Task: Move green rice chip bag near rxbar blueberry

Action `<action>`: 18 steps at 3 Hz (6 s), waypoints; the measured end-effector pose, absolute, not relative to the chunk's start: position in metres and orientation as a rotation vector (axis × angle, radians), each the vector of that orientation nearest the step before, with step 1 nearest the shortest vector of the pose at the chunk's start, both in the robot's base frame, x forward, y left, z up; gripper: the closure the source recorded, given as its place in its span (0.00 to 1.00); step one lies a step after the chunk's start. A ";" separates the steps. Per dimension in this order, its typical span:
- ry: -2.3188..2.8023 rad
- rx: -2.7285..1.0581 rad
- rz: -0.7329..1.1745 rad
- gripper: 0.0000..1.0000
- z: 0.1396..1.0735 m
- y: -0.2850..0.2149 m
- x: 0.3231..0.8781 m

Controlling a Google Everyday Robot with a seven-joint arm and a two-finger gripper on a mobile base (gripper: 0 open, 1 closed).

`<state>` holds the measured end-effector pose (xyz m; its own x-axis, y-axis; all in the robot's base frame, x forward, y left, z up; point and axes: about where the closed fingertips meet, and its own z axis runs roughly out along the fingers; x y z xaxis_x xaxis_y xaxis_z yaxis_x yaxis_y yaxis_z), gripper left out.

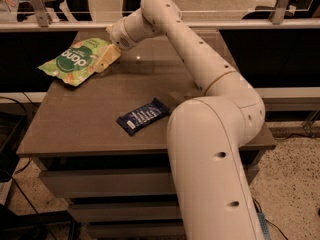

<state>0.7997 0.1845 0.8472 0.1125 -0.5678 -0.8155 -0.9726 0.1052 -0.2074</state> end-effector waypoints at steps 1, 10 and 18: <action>1.547 -1.583 0.664 0.18 0.841 0.200 0.796; 1.740 -1.351 0.500 1.00 0.861 0.024 0.656; 1.985 -1.239 0.433 0.00 0.848 -0.001 0.577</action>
Offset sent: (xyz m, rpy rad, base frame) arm -0.0016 0.0139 -0.0088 0.0330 0.0553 0.0305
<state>0.5769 -0.0007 0.8480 -0.2565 -0.6225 -0.7393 -0.8740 0.4760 -0.0975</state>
